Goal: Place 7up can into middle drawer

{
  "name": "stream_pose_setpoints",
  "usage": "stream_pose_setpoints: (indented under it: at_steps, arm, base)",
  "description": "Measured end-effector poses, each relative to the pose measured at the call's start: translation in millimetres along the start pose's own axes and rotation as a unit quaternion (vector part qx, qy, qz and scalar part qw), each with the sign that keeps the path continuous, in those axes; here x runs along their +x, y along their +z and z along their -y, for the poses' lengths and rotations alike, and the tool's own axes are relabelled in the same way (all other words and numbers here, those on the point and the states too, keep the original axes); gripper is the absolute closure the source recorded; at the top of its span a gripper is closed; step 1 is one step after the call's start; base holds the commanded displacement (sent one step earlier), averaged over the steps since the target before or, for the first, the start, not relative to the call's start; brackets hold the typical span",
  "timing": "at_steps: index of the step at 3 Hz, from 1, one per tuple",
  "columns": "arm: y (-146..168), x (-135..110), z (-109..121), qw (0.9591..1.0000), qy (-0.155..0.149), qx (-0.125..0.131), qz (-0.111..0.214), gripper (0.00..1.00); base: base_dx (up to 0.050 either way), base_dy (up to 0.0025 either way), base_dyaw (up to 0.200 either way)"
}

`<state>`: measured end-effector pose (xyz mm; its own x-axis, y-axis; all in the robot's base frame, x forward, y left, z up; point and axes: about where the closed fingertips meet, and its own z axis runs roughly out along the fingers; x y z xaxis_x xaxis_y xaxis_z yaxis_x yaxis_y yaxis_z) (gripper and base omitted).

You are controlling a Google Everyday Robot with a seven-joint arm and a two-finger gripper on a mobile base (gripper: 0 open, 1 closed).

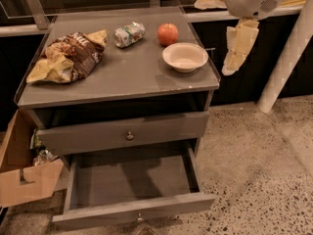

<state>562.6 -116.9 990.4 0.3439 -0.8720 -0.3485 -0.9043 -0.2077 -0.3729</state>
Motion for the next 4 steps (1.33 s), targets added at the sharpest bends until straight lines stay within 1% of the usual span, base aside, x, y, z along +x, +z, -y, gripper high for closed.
stream_pose_setpoints:
  at_steps: [1, 2, 3, 4]
  arm:
    - [0, 0, 0, 1.0, 0.0, 0.0, 0.0, 0.0]
    - [0, 0, 0, 1.0, 0.0, 0.0, 0.0, 0.0]
    - [10, -6, 20, 0.9997, -0.016, 0.006, 0.016, 0.0]
    - [6, -8, 37, 0.9992, -0.021, 0.024, 0.024, 0.0]
  base:
    - [0.0, -0.00002, 0.152]
    - [0.048, 0.00004, 0.0]
    - [0.0, 0.0, 0.0]
    - [0.0, 0.0, 0.0]
